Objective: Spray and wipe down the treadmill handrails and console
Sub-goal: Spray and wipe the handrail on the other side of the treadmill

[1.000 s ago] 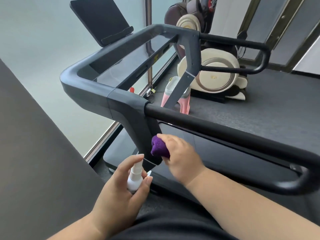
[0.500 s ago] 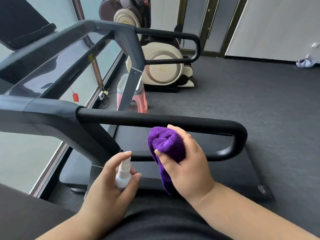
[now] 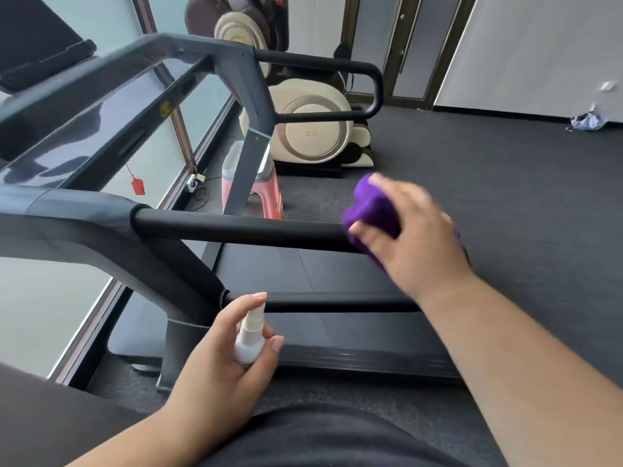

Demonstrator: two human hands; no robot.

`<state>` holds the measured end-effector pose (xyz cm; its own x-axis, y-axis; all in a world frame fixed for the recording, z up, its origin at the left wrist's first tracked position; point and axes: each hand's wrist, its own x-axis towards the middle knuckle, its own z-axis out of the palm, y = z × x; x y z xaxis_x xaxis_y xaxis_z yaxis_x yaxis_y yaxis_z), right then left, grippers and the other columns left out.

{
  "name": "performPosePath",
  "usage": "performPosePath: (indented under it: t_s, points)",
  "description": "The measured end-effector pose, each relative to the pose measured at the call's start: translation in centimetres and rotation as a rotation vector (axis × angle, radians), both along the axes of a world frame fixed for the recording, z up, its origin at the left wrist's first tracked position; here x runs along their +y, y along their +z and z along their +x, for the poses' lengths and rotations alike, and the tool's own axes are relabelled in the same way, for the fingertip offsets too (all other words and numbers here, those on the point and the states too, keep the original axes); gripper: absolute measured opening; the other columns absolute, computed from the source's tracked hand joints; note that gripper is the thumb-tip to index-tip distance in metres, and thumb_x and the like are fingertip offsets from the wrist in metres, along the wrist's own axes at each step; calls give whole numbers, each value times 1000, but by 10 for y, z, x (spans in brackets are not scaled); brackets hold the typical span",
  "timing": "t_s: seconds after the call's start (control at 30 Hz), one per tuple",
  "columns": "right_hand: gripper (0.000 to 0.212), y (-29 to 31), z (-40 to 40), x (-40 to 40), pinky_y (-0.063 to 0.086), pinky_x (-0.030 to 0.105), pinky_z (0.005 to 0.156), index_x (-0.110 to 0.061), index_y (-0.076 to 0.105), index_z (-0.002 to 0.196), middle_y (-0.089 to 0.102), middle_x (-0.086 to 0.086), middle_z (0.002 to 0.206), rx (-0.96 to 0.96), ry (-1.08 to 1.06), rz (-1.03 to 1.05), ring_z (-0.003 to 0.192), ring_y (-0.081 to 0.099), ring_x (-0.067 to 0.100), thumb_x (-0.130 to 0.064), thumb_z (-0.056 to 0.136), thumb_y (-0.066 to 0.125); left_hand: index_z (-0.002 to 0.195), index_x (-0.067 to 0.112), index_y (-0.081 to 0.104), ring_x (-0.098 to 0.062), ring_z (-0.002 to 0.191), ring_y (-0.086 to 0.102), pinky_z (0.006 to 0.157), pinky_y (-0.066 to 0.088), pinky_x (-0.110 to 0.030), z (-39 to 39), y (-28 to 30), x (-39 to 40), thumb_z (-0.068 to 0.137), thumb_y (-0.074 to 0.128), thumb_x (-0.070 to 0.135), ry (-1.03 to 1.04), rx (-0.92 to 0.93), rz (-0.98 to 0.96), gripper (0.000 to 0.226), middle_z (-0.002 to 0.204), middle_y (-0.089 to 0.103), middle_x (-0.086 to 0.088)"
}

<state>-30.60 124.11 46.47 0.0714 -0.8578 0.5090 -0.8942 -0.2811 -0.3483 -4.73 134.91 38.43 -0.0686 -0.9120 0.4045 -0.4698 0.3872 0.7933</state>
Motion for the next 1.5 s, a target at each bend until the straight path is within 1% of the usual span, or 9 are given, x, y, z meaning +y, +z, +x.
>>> performPosePath:
  t_s: [0.1,0.3,0.53,0.8,0.9,1.1,1.2,1.4,1.5]
  points:
    - [70,-20,23,-1,32,54,107,-38,53,134,62,-6,130,332,-78,66,121,55,20,-82,82,36,130,56,40,-6,59,62,61,42,-2,5,0,2,82,65,33,31,-3,-5,59,94,64,13]
    - [70,-30,76,-7,35,55,103,-30,56,132,62,1,128,343,10,-55,118,57,27,-78,83,41,130,53,41,-5,58,60,61,42,-3,19,-3,9,89,71,32,98,-32,9,55,93,64,12]
    - [80,-24,155,-11,32,56,104,-22,45,143,54,6,139,393,129,-15,125,50,32,-77,87,27,132,50,44,-10,68,65,64,47,-9,51,-7,23,82,64,44,180,5,34,54,92,66,11]
    - [68,-26,246,-25,26,60,104,-20,30,152,39,11,150,508,297,-29,128,41,37,-57,96,40,132,50,43,-5,73,65,69,44,-3,68,-6,30,80,71,30,238,-15,-58,62,91,65,14]
    - [64,-25,245,-29,28,59,102,-25,28,152,39,11,148,547,336,-43,126,42,37,-52,97,44,131,54,41,-1,75,64,71,44,-2,64,-3,26,75,71,15,214,-35,-73,74,91,65,16]
    - [55,-20,205,-30,35,54,95,-36,34,149,40,8,147,487,365,-6,119,46,36,-47,97,48,127,59,42,-7,70,63,64,46,-5,39,5,12,82,70,28,152,-2,-60,62,93,66,15]
    - [55,-21,177,-27,36,54,95,-37,36,148,43,6,146,461,347,-3,118,48,33,-51,96,49,127,59,42,-11,69,63,63,48,-12,23,7,3,78,66,32,107,33,-36,61,93,66,12]
    - [59,-17,97,-20,41,48,92,-37,47,140,54,0,135,372,263,24,113,54,30,-66,88,50,129,56,42,-9,66,63,63,44,-5,-18,10,-9,85,69,30,53,12,-38,58,93,65,12]
    - [63,-16,50,-16,42,48,93,-37,49,139,56,1,134,371,207,37,116,54,31,-70,85,45,129,57,43,-10,71,65,67,48,-12,-42,9,-11,87,70,35,22,29,-16,54,94,66,12]
